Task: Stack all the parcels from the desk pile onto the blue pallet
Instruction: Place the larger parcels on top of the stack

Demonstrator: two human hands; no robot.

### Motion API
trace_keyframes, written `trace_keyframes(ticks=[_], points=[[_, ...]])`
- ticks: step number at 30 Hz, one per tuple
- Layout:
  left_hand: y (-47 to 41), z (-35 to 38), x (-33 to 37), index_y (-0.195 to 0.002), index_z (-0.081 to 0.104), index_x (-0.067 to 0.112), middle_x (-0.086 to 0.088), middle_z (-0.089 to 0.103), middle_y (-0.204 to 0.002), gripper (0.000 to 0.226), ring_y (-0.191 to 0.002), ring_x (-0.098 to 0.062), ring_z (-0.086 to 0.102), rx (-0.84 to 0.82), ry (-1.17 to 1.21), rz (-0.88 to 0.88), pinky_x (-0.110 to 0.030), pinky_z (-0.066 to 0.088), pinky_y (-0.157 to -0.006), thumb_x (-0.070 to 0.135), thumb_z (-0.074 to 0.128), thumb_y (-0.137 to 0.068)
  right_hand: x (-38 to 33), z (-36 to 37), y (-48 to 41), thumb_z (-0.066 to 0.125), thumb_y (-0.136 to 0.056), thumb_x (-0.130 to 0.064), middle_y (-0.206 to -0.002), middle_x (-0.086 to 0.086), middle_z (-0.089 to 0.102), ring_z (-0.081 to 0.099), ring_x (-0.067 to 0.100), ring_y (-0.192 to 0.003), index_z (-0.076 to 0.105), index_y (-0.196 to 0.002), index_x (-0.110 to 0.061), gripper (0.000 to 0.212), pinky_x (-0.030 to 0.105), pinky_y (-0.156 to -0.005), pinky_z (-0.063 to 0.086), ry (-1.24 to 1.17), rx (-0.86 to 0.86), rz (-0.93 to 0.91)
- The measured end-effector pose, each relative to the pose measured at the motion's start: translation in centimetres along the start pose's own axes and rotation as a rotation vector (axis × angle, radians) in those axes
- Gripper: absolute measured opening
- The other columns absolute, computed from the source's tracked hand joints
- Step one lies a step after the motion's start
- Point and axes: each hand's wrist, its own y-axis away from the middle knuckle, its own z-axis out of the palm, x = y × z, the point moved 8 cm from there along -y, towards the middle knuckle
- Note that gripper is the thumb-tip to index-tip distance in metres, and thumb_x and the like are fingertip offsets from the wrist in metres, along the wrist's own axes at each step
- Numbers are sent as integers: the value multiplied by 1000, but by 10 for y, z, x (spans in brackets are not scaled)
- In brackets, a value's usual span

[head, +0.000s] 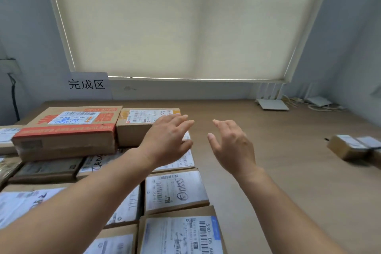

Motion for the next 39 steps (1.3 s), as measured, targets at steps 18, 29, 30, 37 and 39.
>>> trace_keyframes(ticks=[18, 29, 30, 37, 39], points=[[-9, 86, 288, -140, 42, 19, -2, 40, -147, 66, -139, -21, 30, -30, 200, -33, -38, 18, -113, 53, 21, -87, 216, -114, 151, 72, -68, -24, -86, 8, 66, 65, 28, -71, 69, -100, -9, 36, 31, -59, 51, 261, 98, 108], [-10, 145, 461, -150, 6, 28, 4, 3, -159, 60, -146, -15, -3, -131, 170, -37, -37, -1, -118, 52, 20, -98, 359, -178, 258, 81, -65, -37, -111, 16, 67, 67, 31, -95, 66, -115, -11, 58, 43, -77, 55, 428, -9, 248], [-13, 149, 476, -150, 3, 29, 4, -1, -159, 61, -146, -16, -6, -136, 175, -30, -38, -2, -118, 53, 19, -97, 370, -186, 265, 80, -66, -38, -113, 17, 66, 67, 31, -97, 65, -116, -11, 58, 44, -79, 54, 442, 0, 257], [-35, 170, 557, -149, -11, 31, 0, -21, -156, 65, -134, -17, -31, -157, 154, 48, -43, -16, -115, 57, 15, -95, 444, -232, 303, 76, -69, -44, -121, 19, 62, 64, 33, -104, 62, -122, -13, 63, 51, -91, 46, 531, 39, 384], [-45, 177, 578, -149, -11, 30, -1, -21, -156, 65, -134, -17, -31, -167, 165, 83, -43, -16, -115, 57, 15, -96, 464, -242, 311, 76, -69, -42, -122, 20, 61, 63, 34, -105, 61, -122, -12, 63, 53, -93, 45, 539, 45, 426]])
